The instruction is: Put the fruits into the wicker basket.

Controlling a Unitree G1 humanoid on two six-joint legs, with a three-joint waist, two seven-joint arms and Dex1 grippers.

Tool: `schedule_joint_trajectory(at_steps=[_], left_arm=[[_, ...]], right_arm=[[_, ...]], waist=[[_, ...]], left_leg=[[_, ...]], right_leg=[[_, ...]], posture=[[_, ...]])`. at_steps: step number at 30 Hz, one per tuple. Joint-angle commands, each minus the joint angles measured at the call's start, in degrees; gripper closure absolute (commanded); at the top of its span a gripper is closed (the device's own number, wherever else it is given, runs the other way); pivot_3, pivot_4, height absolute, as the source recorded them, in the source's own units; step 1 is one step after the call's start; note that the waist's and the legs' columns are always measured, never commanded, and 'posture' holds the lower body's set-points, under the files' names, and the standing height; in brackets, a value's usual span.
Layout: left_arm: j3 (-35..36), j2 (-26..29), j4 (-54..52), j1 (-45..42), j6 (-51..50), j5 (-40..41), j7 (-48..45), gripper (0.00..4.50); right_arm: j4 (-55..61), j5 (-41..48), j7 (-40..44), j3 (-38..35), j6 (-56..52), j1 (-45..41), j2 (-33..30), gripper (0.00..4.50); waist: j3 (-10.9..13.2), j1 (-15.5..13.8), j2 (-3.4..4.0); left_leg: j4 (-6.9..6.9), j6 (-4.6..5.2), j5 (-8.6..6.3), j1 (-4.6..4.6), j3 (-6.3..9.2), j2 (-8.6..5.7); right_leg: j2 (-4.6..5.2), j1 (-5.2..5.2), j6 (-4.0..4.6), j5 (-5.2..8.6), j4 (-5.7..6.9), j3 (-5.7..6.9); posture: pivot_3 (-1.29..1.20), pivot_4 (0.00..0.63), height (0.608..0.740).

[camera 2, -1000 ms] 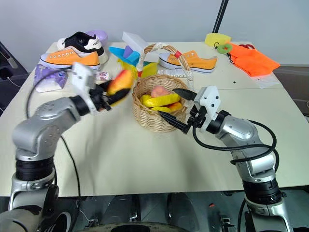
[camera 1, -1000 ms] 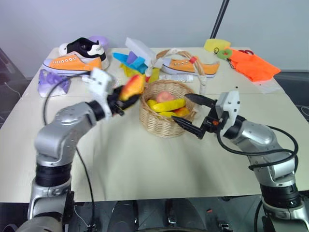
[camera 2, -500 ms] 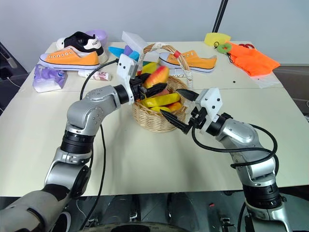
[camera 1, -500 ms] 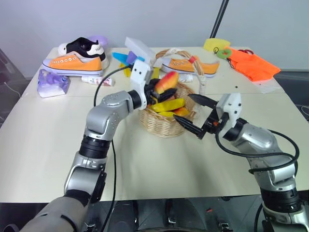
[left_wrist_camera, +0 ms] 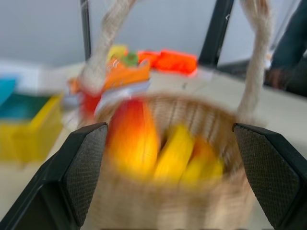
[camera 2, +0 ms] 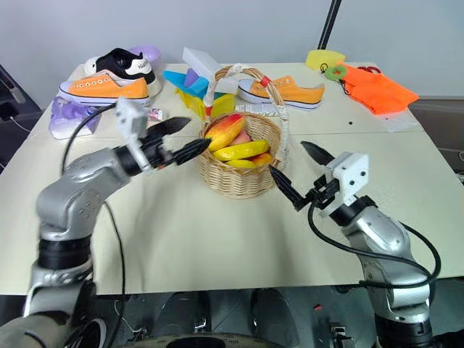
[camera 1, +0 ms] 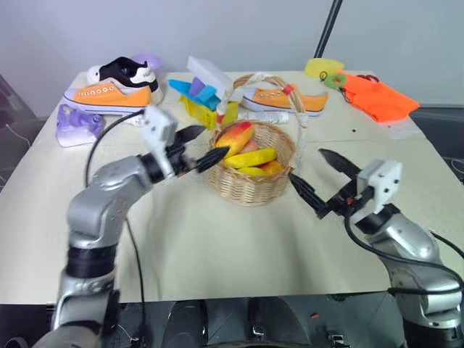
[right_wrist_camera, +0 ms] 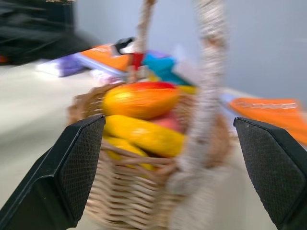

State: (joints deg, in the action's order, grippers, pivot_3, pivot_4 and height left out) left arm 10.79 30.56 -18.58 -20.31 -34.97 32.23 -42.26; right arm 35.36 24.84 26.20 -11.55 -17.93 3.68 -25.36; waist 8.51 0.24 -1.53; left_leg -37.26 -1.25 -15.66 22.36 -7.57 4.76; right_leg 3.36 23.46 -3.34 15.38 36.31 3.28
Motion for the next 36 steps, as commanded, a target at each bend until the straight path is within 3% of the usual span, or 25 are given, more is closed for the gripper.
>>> schedule_joint_trajectory(at_steps=[1,7,21,24,31,32,36], left_arm=[[5.55,4.0,-3.72,5.71,7.81,1.95,-8.34,0.05],[11.75,5.01,-2.42,13.98,11.29,5.91,-11.28,0.05],[12.78,6.34,-7.76,23.89,12.06,9.92,-13.55,0.05],[12.02,6.38,-9.0,25.87,11.84,10.33,-13.77,0.0],[9.73,5.38,-9.24,24.36,12.43,10.4,-11.49,0.0],[9.57,5.35,-9.24,24.22,12.41,10.44,-11.42,0.0],[8.53,5.33,-8.21,22.81,12.71,10.2,-11.55,0.0]], right_arm=[[2.34,-1.52,-4.08,0.89,-0.68,-1.29,1.67,0.0],[0.05,-3.8,-9.41,5.85,-4.63,-8.34,5.01,0.0],[-10.89,-7.49,-11.57,9.37,-9.11,-22.34,6.49,0.0],[-12.75,-7.56,-11.59,8.84,-9.07,-23.57,6.65,0.81],[-12.89,-6.13,-10.34,8.15,-8.93,-24.49,6.8,4.23],[-12.66,-5.91,-10.2,8.14,-9.02,-24.49,6.81,4.48],[-12.95,-5.4,-9.28,6.54,-8.28,-25.1,5.91,4.48]], waist=[[0.01,0.39,0.02],[0.01,0.42,0.03],[0.02,0.64,0.06],[0.02,0.75,0.06],[0.03,0.6,0.08],[0.03,0.64,0.07],[0.05,0.64,0.1]], left_leg=[[0.01,-0.01,0.01,0.02,0.0,0.0],[0.0,-0.01,0.0,0.03,0.0,-0.02],[0.05,0.01,-0.01,0.05,-0.06,-0.03],[0.06,0.02,-0.02,0.05,-0.07,-0.02],[0.08,0.01,-0.01,0.06,-0.07,-0.02],[0.08,0.01,-0.02,0.06,-0.07,-0.02],[0.1,0.02,-0.01,0.06,-0.08,-0.03]], right_leg=[[0.01,0.01,0.01,0.01,0.01,0.0],[0.15,0.02,0.19,0.11,0.0,0.0],[0.19,0.08,0.2,0.11,0.0,0.0],[0.2,0.09,0.19,0.1,0.0,0.0],[0.21,0.09,0.19,0.1,0.0,0.0],[0.21,0.1,0.19,0.1,0.0,0.0],[0.19,0.11,0.17,0.09,0.0,0.0]], posture=[[0.0,0.15,0.74],[0.0,0.15,0.74],[0.0,0.15,0.74],[0.0,0.15,0.74],[0.0,0.15,0.74],[0.0,0.15,0.74],[0.0,0.15,0.74]])
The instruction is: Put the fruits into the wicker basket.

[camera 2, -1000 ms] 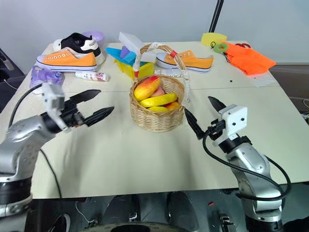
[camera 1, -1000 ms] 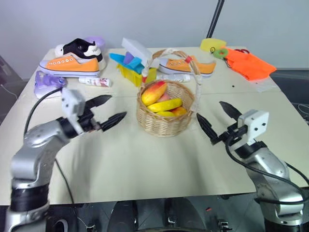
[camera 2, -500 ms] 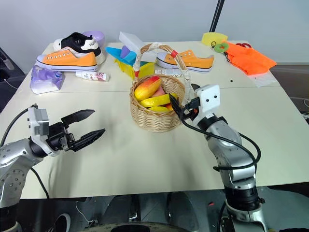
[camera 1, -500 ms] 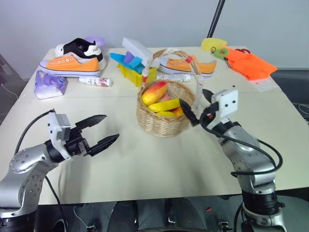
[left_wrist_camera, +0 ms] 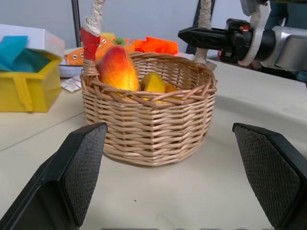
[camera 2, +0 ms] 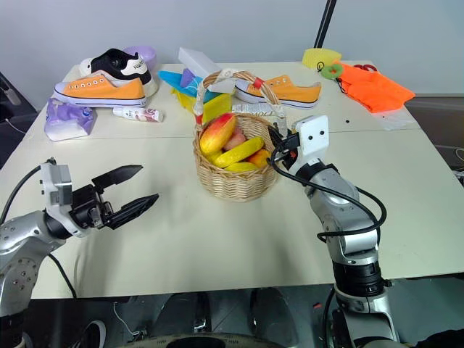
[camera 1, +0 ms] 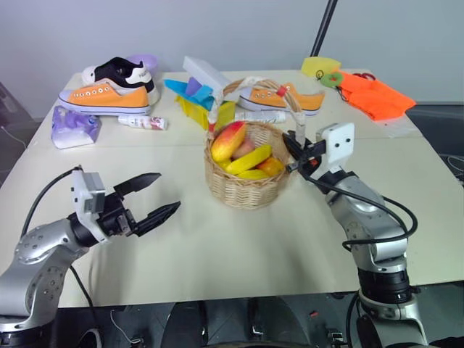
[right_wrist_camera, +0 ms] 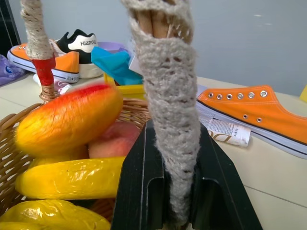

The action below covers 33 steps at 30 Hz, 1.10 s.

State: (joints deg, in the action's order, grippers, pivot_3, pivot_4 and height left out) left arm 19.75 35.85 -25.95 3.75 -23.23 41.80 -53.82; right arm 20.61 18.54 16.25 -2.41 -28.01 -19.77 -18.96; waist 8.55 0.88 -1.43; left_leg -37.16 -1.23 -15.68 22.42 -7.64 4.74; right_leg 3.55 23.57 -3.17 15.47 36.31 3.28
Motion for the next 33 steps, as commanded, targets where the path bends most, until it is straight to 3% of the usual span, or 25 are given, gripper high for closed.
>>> schedule_joint_trajectory(at_steps=[1,4,9,11,19,27,33], left_arm=[[-1.09,-0.01,-0.85,-2.01,0.81,0.75,0.11,0.0],[-2.63,-0.31,-0.75,-3.67,0.54,0.9,0.27,0.0],[-7.36,-1.61,2.73,-9.74,1.1,-0.24,-0.81,0.0],[-8.09,-1.75,4.03,-11.17,1.25,-0.21,-1.35,0.0],[-15.04,-3.34,10.48,-21.26,2.13,-2.31,-6.55,0.0],[-18.36,-4.53,18.23,-26.78,5.21,-5.44,-11.81,0.0],[-19.0,-5.58,19.24,-27.51,6.01,-6.31,-12.65,0.0]], right_arm=[[1.26,1.37,1.46,-3.82,2.29,-1.92,-1.3,4.48],[-0.58,1.47,2.97,-6.79,3.65,-2.52,-3.54,4.48],[-7.25,4.62,2.36,-21.17,5.1,-3.17,-10.27,4.48],[-8.62,4.98,2.07,-23.83,5.52,-2.72,-11.53,4.48],[-4.62,2.11,-3.2,-35.29,7.18,7.76,-13.47,4.48],[2.51,1.32,-14.38,-39.82,3.28,12.81,-8.55,4.48],[4.32,-1.57,-18.52,-36.59,1.77,13.96,-6.0,4.48]], waist=[[0.0,-0.03,0.0],[0.02,-0.13,0.03],[0.05,-0.5,0.07],[0.06,-0.3,0.09],[0.0,-0.01,0.4],[0.04,-0.02,0.59],[0.03,0.0,0.62]], left_leg=[[0.0,0.0,0.0,0.0,0.0,0.0],[-0.02,0.0,0.0,0.02,0.0,-0.01],[-0.05,0.01,0.0,0.03,-0.01,-0.12],[-0.04,0.01,-0.01,0.04,-0.01,-0.14],[0.03,0.01,0.0,-0.02,-0.03,-0.04],[0.01,-0.01,0.01,-0.03,-0.03,-0.02],[0.02,-0.01,0.01,-0.03,-0.03,-0.03]], right_leg=[[-0.01,0.0,-0.01,0.0,0.0,0.0],[0.01,-0.01,-0.01,0.0,0.0,0.0],[0.04,-0.05,-0.01,-0.01,-0.03,0.0],[0.02,-0.06,-0.13,-0.07,-0.05,0.0],[-0.17,-0.04,-0.19,-0.1,-0.05,-0.04],[-0.23,-0.03,-0.2,-0.09,-0.05,-0.07],[-0.22,-0.03,-0.2,-0.09,-0.04,-0.09]], posture=[[0.0,0.15,0.74],[0.0,0.15,0.74],[0.0,0.15,0.74],[0.0,0.15,0.74],[0.0,0.15,0.74],[0.0,0.15,0.74],[0.0,0.15,0.74]])
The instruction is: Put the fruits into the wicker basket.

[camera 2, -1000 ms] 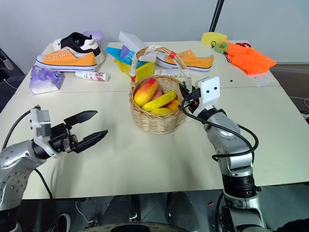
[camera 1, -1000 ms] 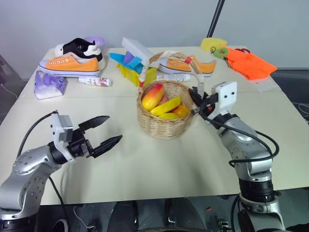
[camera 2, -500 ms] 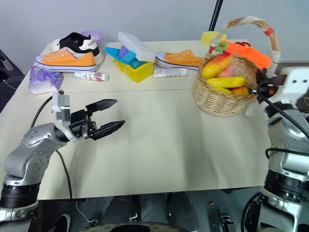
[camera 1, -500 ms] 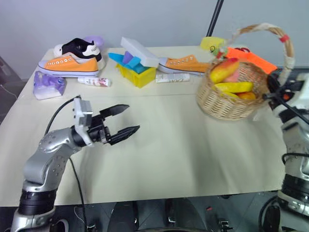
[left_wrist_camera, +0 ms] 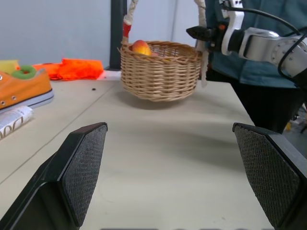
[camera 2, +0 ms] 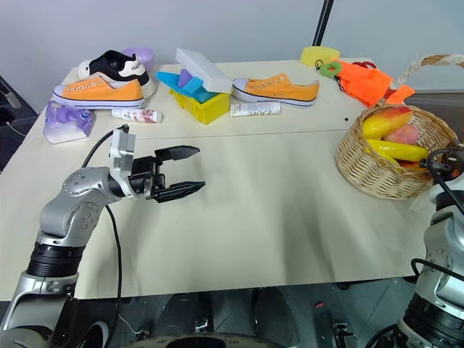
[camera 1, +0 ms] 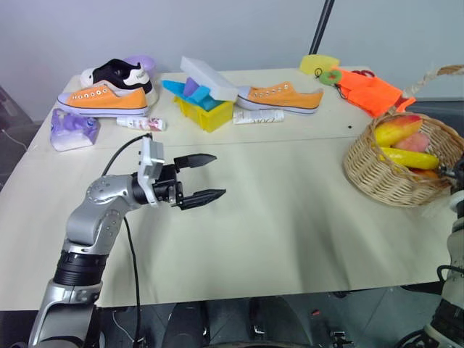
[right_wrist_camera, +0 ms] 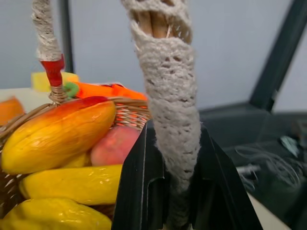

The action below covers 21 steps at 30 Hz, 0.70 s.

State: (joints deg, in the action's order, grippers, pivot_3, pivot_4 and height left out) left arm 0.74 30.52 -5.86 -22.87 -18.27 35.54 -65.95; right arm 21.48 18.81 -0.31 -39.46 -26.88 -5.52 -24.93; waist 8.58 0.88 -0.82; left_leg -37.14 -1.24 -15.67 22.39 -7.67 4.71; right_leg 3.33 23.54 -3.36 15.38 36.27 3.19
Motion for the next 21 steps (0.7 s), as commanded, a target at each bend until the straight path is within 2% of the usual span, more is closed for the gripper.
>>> schedule_joint_trajectory(at_steps=[1,3,12,18,21], left_arm=[[0.08,-0.27,-1.04,-0.84,0.94,-0.03,-0.56,0.0],[0.38,0.01,-1.44,-0.45,0.61,0.14,-0.74,0.0],[0.99,0.75,-3.42,2.19,-1.0,1.22,-0.05,0.0],[0.84,-0.42,-1.53,1.76,0.93,-0.2,0.03,0.0],[0.61,-1.05,-0.7,1.56,1.5,-0.45,-0.05,0.0]], right_arm=[[3.34,-1.58,-2.11,0.6,0.4,-0.43,0.15,4.48],[3.03,-1.05,-1.79,1.25,0.99,-0.52,0.55,4.48],[2.6,0.85,-1.55,0.84,0.7,-1.02,0.88,0.03],[11.87,1.86,-3.48,-0.07,2.42,5.15,6.2,0.03],[18.31,1.41,-4.51,0.72,4.87,10.21,10.78,0.03]], waist=[[0.0,-0.01,0.01],[0.01,-0.03,0.01],[0.0,-0.1,0.01],[-0.01,-0.2,0.04],[-0.02,-0.15,0.05]], left_leg=[[0.0,0.0,0.0,0.0,0.0,0.0],[0.0,0.0,0.0,0.0,0.0,0.0],[-0.01,0.0,0.0,0.0,0.02,0.0],[0.0,0.0,0.0,0.01,0.05,0.0],[0.0,0.0,0.0,0.01,0.04,0.0]], right_leg=[[0.0,0.0,0.0,0.0,0.0,0.0],[0.01,0.0,0.0,0.0,0.0,0.0],[0.01,-0.01,0.0,0.0,0.0,-0.01],[0.02,-0.03,0.0,0.01,0.0,0.0],[0.02,-0.02,-0.01,0.01,0.0,0.0]], posture=[[0.0,0.15,0.74],[0.0,0.15,0.74],[0.0,0.15,0.74],[0.0,0.15,0.74],[0.0,0.15,0.74]])
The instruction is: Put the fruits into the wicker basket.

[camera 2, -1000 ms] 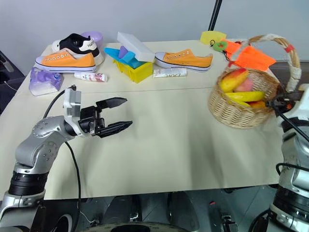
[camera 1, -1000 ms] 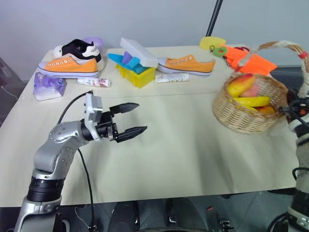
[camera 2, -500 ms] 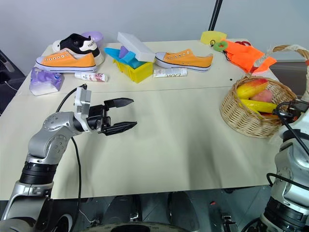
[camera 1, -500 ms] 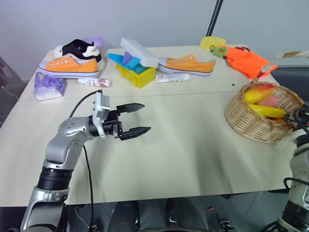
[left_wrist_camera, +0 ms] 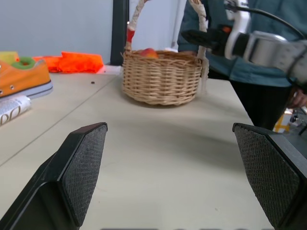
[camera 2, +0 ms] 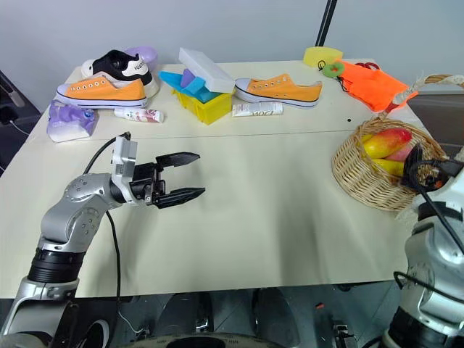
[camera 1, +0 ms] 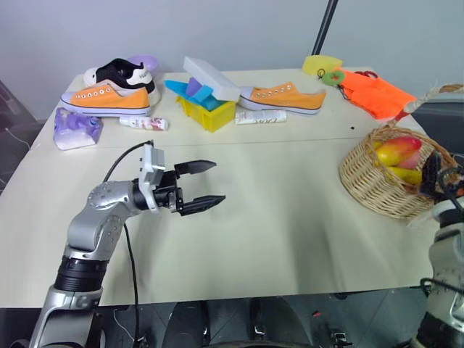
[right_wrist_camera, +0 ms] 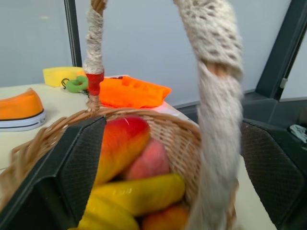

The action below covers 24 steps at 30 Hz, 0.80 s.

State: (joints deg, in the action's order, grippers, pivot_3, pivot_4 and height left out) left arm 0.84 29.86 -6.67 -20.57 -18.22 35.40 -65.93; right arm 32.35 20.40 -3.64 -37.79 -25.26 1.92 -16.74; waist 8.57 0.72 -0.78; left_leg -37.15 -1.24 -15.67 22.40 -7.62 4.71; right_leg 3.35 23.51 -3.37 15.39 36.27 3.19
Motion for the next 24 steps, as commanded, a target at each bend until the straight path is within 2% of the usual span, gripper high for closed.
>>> schedule_joint_trajectory(at_steps=[1,4,7,9,13,15,17,19,24], left_arm=[[0.42,-0.57,0.36,-0.85,1.68,-0.49,-0.05,0.0],[0.5,-0.88,0.74,-1.06,2.32,-1.13,0.21,0.0],[2.08,-1.46,2.24,-0.91,4.12,-2.16,2.22,0.0],[3.11,-2.07,3.81,-0.5,6.71,-4.09,4.82,0.0],[4.05,-3.14,8.21,0.31,15.73,-13.83,14.96,0.0],[5.57,-4.12,9.43,0.92,13.86,-16.04,22.19,0.0],[8.28,-4.59,8.99,3.1,10.59,-15.72,27.59,0.0],[10.01,-5.09,8.0,4.92,11.51,-15.82,30.35,0.0],[16.11,-5.42,0.6,10.93,7.54,-14.94,39.06,0.0]], right_arm=[[8.97,-0.46,-1.56,-0.67,3.92,4.3,3.95,0.03],[12.33,-3.17,-0.49,1.61,7.49,9.6,6.62,0.03],[15.59,-8.63,4.55,10.29,15.15,16.95,7.67,0.03],[15.06,-9.26,10.05,17.18,18.91,18.48,6.01,0.03],[10.52,-3.89,18.09,23.69,16.42,11.56,1.98,0.03],[5.94,-0.68,25.3,27.64,12.27,7.69,-2.49,0.03],[2.75,5.18,33.94,32.02,7.76,3.9,-6.42,0.03],[0.77,7.06,39.31,34.38,7.25,1.75,-9.11,0.03],[-8.5,7.72,44.21,37.08,7.36,-9.28,-9.35,0.03]], waist=[[0.0,0.02,0.0],[-0.01,0.08,0.01],[-0.04,0.1,0.05],[-0.06,0.36,0.02],[-0.06,0.27,0.0],[-0.09,0.17,-0.08],[-0.11,0.11,-0.2],[-0.11,0.06,-0.2],[-0.06,0.06,-0.31]], left_leg=[[0.0,0.0,0.0,-0.01,0.01,0.0],[-0.01,0.0,0.0,-0.01,0.01,0.0],[0.0,0.0,0.0,-0.01,0.02,0.0],[0.0,0.0,0.0,-0.02,0.03,0.01],[-0.06,0.01,0.0,-0.07,0.05,0.02],[-0.1,0.01,0.0,-0.05,0.06,0.02],[-0.11,0.02,0.0,-0.06,0.06,0.01],[-0.07,0.04,-0.01,-0.05,0.07,0.02],[-0.06,0.06,-0.03,0.01,0.08,0.04]], right_leg=[[0.0,-0.01,-0.01,0.0,0.0,0.0],[-0.01,0.0,-0.01,0.01,0.0,0.0],[0.0,-0.01,-0.02,0.03,0.0,0.0],[-0.01,-0.01,-0.04,0.04,0.0,0.0],[-0.04,-0.06,-0.03,0.05,0.0,-0.01],[-0.04,-0.07,0.0,0.05,0.0,-0.01],[-0.01,-0.08,0.0,0.05,-0.01,-0.01],[0.0,-0.07,-0.01,0.04,-0.01,0.0],[0.03,-0.02,-0.02,0.03,-0.01,0.07]], posture=[[0.0,0.15,0.74],[0.0,0.15,0.74],[0.0,0.15,0.74],[0.0,0.15,0.74],[0.0,0.15,0.74],[0.0,0.15,0.74],[0.0,0.15,0.74],[0.0,0.15,0.74],[0.0,0.15,0.74]])
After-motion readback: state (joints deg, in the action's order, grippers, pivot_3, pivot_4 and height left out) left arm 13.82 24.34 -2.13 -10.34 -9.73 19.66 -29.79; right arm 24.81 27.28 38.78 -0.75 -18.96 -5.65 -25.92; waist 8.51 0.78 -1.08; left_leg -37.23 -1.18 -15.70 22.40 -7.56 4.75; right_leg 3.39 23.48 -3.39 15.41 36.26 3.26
